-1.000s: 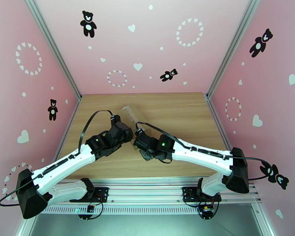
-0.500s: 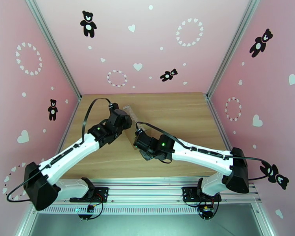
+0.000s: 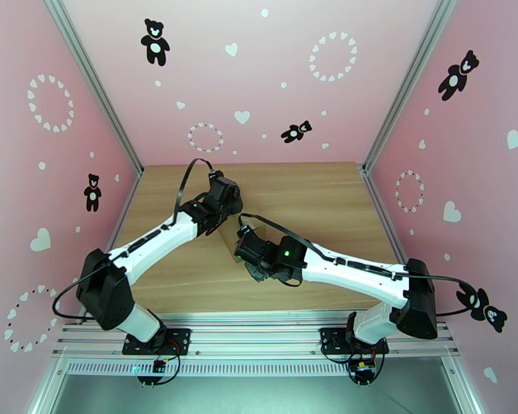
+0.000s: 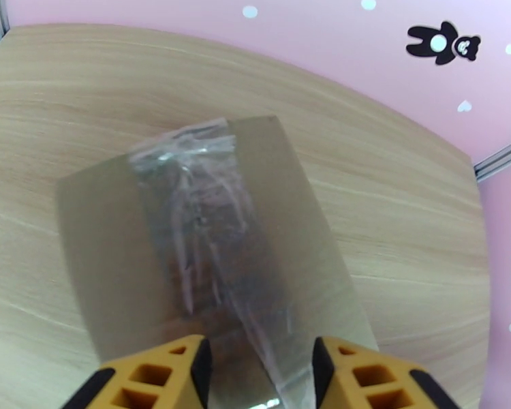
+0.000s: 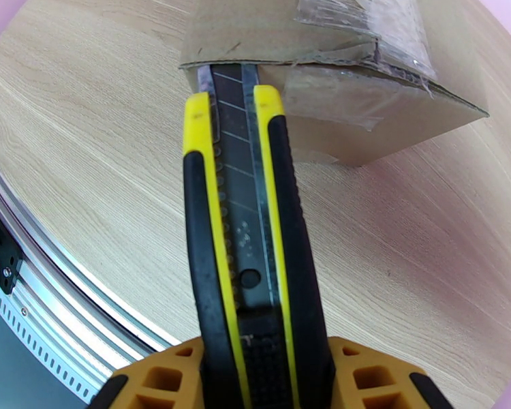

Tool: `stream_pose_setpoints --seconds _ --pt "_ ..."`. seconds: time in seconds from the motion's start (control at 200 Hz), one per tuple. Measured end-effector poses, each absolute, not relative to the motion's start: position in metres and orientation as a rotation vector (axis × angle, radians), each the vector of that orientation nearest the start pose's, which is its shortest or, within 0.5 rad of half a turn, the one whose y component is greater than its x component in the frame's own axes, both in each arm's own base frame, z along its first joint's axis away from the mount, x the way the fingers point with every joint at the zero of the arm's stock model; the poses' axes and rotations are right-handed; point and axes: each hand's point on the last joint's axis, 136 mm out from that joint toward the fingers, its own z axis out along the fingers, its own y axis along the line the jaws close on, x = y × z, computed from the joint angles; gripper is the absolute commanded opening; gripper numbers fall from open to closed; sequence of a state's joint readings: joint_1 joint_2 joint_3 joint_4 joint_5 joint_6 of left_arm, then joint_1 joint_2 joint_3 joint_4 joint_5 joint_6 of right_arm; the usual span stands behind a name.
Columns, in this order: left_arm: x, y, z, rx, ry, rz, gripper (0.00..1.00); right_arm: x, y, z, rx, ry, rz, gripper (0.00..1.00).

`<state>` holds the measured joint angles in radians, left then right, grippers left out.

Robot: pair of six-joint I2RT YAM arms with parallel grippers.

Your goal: Unpack the express box

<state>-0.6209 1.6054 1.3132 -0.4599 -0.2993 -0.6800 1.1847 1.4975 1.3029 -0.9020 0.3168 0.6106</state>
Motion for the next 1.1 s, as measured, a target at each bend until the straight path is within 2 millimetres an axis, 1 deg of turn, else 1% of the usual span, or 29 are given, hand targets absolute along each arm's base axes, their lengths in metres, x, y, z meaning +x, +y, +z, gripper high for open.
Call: stream_pose_setpoints --seconds 0.085,0.14,0.275,0.4,0.691,0.886,1.101 --pt "0.404 -0.222 0.192 -0.226 2.311 -0.313 0.46 0.186 0.314 0.177 -0.636 2.515 0.226 0.0" --pt "0.406 -0.221 0.19 -0.228 2.314 -0.31 0.46 0.187 0.312 0.177 -0.631 2.513 0.219 0.0" --pt "0.41 -0.225 0.193 -0.228 2.31 -0.317 0.46 0.188 0.308 0.18 -0.615 2.508 0.204 0.0" --pt "0.413 -0.226 0.19 -0.229 2.313 -0.313 0.46 0.187 0.301 0.183 -0.608 2.509 0.188 0.0" --pt "0.414 -0.227 0.192 -0.222 2.305 -0.315 0.46 0.179 0.284 0.186 -0.595 2.522 0.171 0.0" --pt "0.416 -0.222 0.192 -0.221 2.303 -0.301 0.46 0.171 0.274 0.19 -0.599 2.527 0.17 0.0" --pt "0.417 -0.222 0.192 -0.213 2.303 -0.299 0.46 0.169 0.261 0.196 -0.558 2.517 0.179 0.0"
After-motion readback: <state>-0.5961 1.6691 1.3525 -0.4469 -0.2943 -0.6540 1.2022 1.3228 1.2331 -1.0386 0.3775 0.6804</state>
